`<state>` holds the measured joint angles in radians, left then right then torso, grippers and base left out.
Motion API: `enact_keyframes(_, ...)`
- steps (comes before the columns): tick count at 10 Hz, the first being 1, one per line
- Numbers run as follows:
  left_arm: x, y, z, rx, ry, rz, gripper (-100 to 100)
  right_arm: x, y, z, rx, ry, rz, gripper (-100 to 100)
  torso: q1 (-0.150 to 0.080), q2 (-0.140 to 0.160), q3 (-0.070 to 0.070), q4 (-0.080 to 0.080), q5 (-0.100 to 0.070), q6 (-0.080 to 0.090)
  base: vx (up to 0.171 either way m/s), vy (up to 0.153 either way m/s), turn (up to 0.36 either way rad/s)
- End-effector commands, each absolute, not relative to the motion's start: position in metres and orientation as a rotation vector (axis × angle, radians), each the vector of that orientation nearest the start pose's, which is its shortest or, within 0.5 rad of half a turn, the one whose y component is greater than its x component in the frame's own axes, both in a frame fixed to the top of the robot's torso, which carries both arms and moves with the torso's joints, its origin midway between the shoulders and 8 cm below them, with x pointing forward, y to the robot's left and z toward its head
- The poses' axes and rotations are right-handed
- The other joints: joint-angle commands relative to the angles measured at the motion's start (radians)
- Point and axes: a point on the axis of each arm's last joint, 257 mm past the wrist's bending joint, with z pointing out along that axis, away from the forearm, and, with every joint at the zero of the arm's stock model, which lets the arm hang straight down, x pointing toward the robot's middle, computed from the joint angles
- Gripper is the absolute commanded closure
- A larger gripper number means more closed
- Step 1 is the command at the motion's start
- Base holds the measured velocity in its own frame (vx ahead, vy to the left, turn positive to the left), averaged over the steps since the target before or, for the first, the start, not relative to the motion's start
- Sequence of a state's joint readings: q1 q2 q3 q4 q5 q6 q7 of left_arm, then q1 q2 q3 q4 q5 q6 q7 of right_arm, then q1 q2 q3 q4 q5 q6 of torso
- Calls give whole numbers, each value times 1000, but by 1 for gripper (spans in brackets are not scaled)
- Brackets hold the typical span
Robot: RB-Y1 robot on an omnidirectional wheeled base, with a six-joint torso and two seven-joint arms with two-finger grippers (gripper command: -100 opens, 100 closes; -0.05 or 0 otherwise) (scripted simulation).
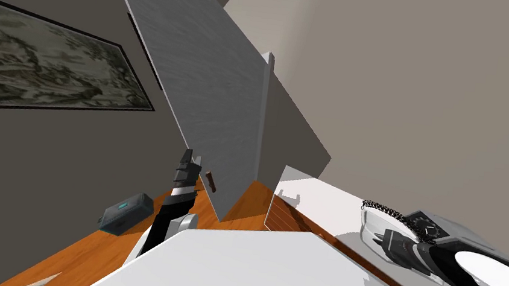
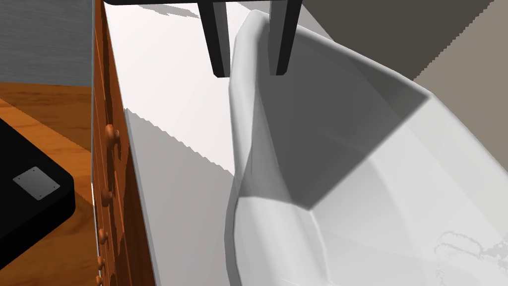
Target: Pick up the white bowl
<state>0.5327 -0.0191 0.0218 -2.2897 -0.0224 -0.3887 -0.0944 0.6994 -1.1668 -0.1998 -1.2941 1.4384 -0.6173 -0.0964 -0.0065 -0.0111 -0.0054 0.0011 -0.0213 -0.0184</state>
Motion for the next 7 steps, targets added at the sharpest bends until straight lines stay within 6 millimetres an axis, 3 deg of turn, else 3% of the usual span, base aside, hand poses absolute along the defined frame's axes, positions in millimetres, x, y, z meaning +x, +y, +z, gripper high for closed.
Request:
enact_keyframes(1,355,294,-4,-721,723,-1136,0,178,-663,-356,-908,2581,-416,100,0,0,0,0,0,0,3,-6,41)
enact_keyframes(3,355,294,-4,-722,723,-1135,0,191,-662,-340,-902,2552,-457,100,0,1,1,0,2,4,69,-19,-278)
enact_keyframes(6,355,294,-4,-721,723,-1136,0,195,-657,-339,-956,2540,-464,100,3,2,1,1,3,-1,15,0,34)
enact_keyframes(7,355,294,-4,-721,723,-1136,0,196,-656,-339,-958,2538,-465,0,4,3,2,2,4,0,0,0,0)
